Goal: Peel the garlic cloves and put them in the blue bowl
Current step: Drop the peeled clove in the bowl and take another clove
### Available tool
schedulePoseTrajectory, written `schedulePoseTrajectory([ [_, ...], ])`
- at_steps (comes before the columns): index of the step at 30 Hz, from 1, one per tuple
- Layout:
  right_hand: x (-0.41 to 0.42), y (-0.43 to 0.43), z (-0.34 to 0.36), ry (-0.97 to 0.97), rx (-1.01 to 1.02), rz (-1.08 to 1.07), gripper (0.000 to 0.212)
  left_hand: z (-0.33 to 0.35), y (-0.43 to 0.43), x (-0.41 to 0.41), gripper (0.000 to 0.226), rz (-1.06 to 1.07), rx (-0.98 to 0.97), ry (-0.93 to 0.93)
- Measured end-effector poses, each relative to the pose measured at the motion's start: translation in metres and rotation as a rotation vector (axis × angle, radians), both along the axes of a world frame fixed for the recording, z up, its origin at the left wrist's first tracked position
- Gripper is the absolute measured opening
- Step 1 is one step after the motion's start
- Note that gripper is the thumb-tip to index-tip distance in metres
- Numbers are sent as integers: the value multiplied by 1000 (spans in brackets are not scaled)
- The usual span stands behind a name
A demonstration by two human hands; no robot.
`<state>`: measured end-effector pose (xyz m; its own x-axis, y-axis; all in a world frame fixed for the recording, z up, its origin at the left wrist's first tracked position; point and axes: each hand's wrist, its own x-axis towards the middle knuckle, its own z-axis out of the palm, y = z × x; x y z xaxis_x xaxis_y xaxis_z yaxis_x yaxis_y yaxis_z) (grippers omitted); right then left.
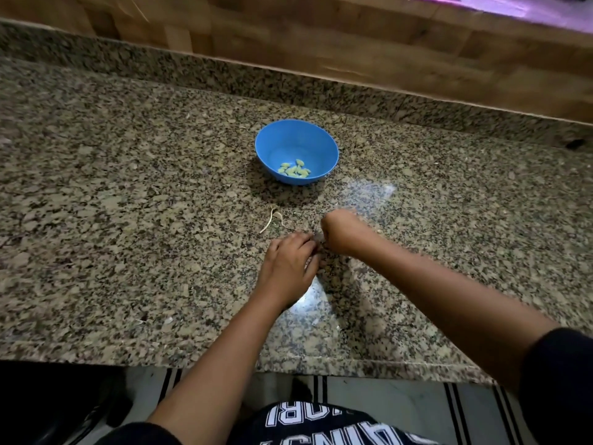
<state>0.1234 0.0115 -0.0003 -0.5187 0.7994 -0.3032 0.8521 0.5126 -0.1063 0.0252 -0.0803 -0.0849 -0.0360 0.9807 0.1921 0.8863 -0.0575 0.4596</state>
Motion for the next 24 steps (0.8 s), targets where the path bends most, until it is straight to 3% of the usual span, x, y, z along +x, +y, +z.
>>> schedulePoseTrajectory([
  [2, 3, -5, -7, 71, 37, -17, 7, 2, -1, 1, 39, -4, -9, -3],
  [4, 15, -9, -11, 259, -39, -209, 6, 6, 2, 2, 36, 26, -40, -77],
  [8, 39, -28, -12, 845, -449, -679, 3, 32, 16, 1, 27, 149, -194, -674],
  [10, 44, -34, -10, 1024, -585, -766, 6, 46, 21, 5, 21, 104, -292, -805],
  [14, 46, -39, -5, 1271, -659, -803, 13, 53, 20, 10, 8, 153, -334, -1053],
  [18, 46, -36, -4, 1332, -654, -800, 35, 55, 21, 10, 8, 168, -352, -1172],
  [19, 44, -39, -2, 1284, -588, -760, 34, 58, 22, 11, 10, 193, -359, -1213],
  [22, 35, -50, -1, 933, -136, -478, 27, 65, 28, 15, 14, 288, -445, -1337],
  [24, 30, -56, -6, 899, -32, -404, 27, 66, 30, 15, 16, 318, -462, -1343],
])
